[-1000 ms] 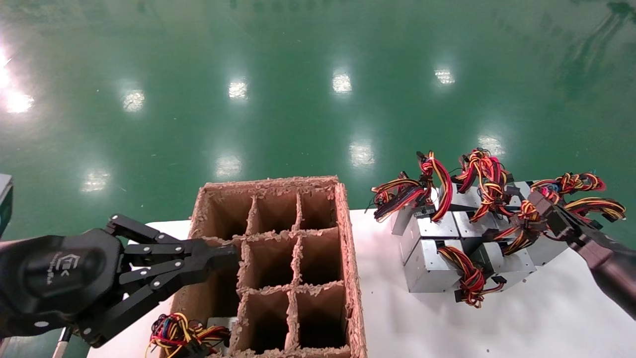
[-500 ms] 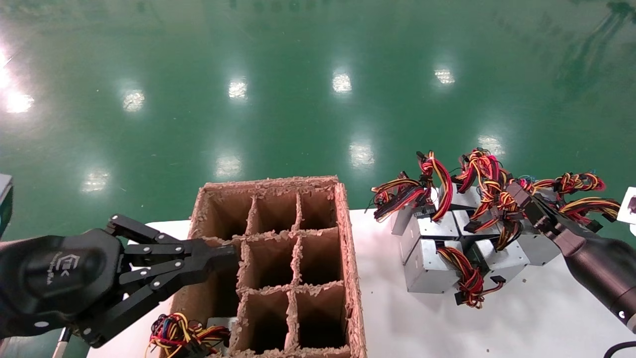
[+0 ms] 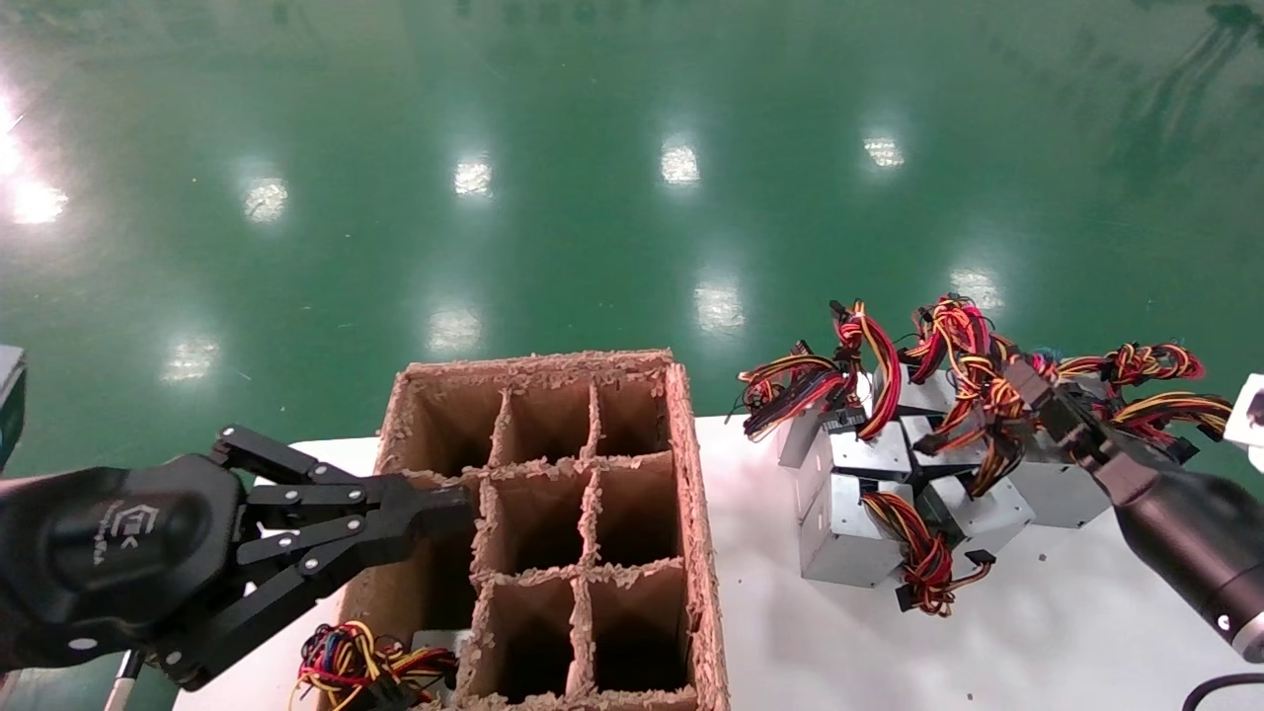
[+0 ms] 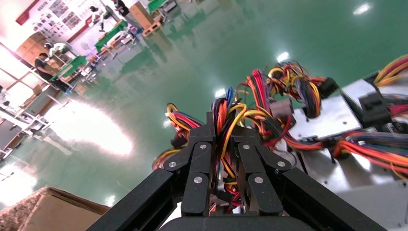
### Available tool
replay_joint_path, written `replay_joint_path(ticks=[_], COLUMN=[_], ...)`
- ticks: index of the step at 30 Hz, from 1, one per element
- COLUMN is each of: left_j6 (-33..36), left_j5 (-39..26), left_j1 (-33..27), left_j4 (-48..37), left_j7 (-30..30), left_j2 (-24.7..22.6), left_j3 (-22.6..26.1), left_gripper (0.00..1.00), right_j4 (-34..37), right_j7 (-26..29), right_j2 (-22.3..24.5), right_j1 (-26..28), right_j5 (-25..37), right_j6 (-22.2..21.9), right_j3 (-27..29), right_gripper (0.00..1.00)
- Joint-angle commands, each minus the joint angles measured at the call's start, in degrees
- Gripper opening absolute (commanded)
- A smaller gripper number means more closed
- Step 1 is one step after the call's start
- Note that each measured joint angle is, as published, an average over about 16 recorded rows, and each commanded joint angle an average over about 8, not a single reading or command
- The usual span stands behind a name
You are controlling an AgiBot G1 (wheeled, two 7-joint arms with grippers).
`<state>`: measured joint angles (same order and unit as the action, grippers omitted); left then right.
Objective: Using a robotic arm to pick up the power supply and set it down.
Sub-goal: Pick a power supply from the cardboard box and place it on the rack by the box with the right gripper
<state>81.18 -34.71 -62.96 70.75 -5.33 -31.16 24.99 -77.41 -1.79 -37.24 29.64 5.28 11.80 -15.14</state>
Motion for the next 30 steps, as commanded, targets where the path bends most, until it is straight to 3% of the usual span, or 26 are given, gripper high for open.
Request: replay_joint_path(ticks=[1,5,7,21,30], left_j6=[0.0,0.0,0.0,0.0,0.0], left_j5=[0.0,0.0,0.0,0.0,0.0], left_j1=[0.0,0.0,0.0,0.0,0.0], left_j4=[0.0,0.0,0.0,0.0,0.0], left_j7=[0.0,0.0,0.0,0.0,0.0], left_j2=[0.0,0.0,0.0,0.0,0.0], left_j3=[0.0,0.0,0.0,0.0,0.0], left_gripper=[0.0,0.0,0.0,0.0,0.0], right_j4=[0.0,-0.1,-0.1,-0.4,-0.4], right_j7=[0.0,-0.1,-0.1,-0.5,-2.4], right_j2=[-0.2,0.1,0.4,2.8,4.1], right_j1=[-0.2,-0.2,-0.1,-0.2,0.1], right_j5=[0.0,0.2,0.4,1.0,1.5], right_j6=[-0.3,-0.7,-0.7,1.3,6.3], right_j3=[-0.1,-0.5,-0.7,-0.4,2.2], right_gripper=[0.37,0.87,1.0,1.0,1.0])
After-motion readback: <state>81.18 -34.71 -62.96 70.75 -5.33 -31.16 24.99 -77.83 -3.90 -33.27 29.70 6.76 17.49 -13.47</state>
